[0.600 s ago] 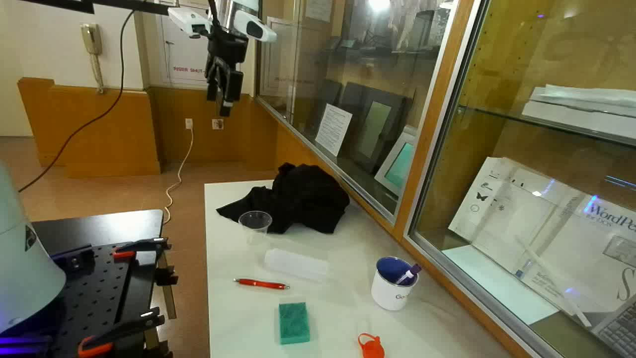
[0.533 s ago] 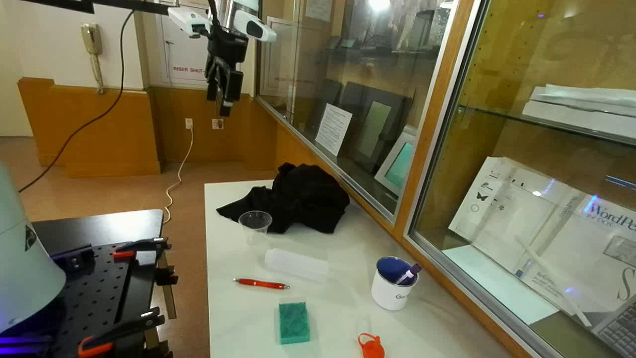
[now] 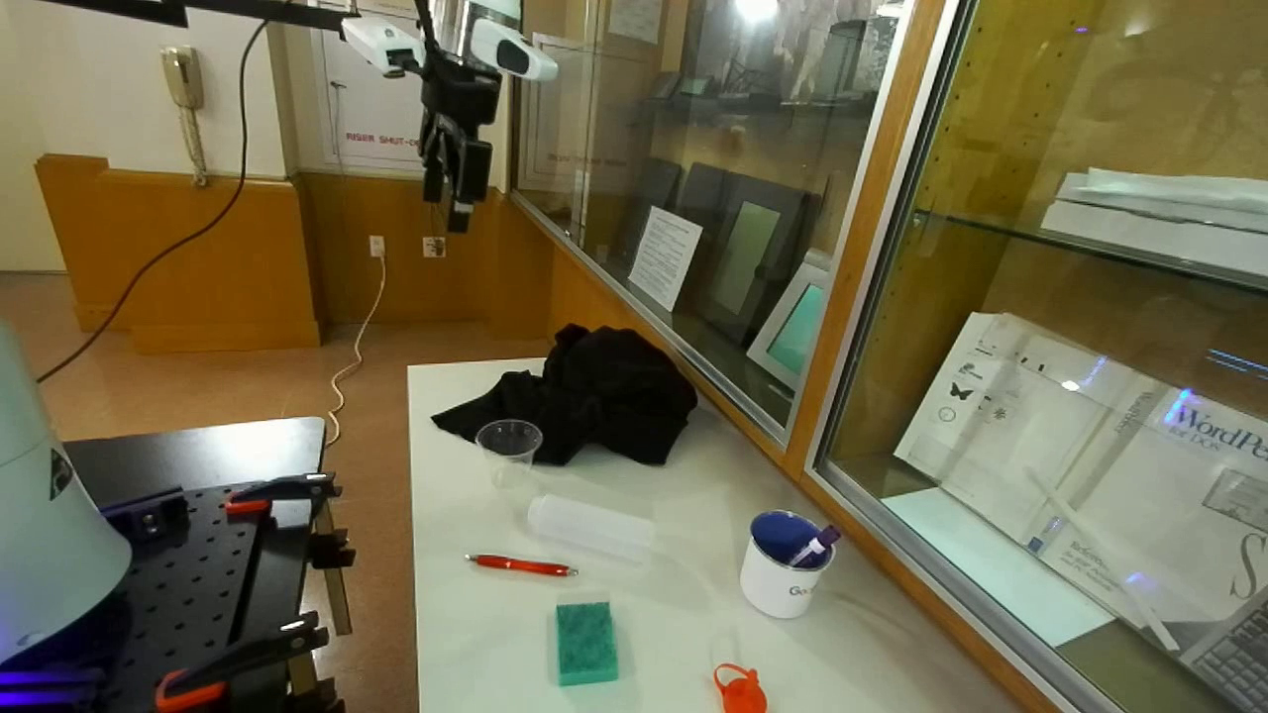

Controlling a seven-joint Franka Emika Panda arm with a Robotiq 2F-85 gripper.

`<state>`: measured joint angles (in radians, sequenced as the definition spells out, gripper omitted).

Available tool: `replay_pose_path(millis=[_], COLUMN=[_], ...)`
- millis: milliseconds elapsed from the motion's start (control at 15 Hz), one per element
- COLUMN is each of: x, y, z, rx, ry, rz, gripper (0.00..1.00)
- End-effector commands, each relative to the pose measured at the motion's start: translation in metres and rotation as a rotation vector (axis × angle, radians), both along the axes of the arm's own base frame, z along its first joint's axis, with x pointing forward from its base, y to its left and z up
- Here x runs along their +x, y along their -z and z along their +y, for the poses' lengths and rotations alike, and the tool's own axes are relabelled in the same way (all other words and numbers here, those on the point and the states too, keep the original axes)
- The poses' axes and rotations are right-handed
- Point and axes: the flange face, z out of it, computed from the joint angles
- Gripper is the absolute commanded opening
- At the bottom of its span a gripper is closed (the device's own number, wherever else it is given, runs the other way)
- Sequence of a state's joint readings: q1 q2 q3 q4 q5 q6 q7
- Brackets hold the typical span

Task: Straighten the white bottle

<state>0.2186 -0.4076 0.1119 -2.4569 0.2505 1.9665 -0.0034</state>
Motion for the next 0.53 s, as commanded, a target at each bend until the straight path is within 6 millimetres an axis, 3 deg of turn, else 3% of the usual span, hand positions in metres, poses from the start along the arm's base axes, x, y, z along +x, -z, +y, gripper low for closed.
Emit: replay_pose_path(millis=[0,200,467], x=[0.022,0.044,0.073], y=[0.005,0.015,0.052], z=[-0.014,-0.035,-0.077], rx=[-0.016,-0.024,-0.088], ry=[0.107,0.213,0.399], rz=[-0.085,-0.159,-0.207], gripper=[1.0,1.0,1.0])
